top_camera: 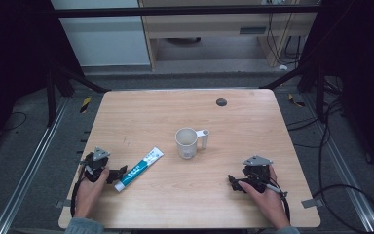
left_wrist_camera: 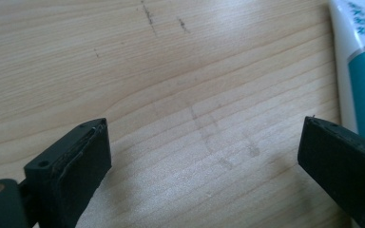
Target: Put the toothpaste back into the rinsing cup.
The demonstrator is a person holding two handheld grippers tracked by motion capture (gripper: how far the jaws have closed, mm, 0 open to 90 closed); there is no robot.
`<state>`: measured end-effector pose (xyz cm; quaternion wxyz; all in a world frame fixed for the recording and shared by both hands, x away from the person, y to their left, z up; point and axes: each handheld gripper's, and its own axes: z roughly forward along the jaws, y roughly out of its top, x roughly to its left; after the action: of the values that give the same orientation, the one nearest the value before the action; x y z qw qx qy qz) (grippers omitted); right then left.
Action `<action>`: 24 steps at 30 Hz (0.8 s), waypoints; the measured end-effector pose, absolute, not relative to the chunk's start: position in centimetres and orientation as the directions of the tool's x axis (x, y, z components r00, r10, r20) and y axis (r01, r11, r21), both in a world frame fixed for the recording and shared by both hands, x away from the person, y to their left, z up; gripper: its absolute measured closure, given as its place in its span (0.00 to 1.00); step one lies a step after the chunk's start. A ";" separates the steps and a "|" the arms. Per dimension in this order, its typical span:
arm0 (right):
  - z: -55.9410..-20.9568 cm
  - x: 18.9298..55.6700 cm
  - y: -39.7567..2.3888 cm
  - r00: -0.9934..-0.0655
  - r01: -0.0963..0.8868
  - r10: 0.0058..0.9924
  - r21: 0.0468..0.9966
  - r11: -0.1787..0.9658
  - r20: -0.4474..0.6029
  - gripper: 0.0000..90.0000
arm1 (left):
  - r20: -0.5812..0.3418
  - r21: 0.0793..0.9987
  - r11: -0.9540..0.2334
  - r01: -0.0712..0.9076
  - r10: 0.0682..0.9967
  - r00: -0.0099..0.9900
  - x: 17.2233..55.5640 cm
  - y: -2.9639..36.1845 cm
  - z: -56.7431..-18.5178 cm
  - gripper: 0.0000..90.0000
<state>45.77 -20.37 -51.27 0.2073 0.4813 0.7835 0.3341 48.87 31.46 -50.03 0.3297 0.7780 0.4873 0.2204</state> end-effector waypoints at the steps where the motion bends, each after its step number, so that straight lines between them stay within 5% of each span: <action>1: -51.3 45.8 -20.4 -0.451 0.616 0.893 0.723 0.314 -0.003 0.01 | 0.024 0.729 -0.308 0.611 0.904 0.427 48.8 31.5 -49.8 0.03; 24: -51.3 45.8 -20.4 -0.452 0.615 0.892 0.724 0.314 -0.003 0.01 | -0.002 0.765 -0.315 0.561 0.871 0.492 47.2 31.3 -44.8 0.09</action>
<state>45.77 -20.38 -51.28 0.2074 0.4807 0.7836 0.3345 47.25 31.31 -44.82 0.3651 0.7827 0.4574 0.2118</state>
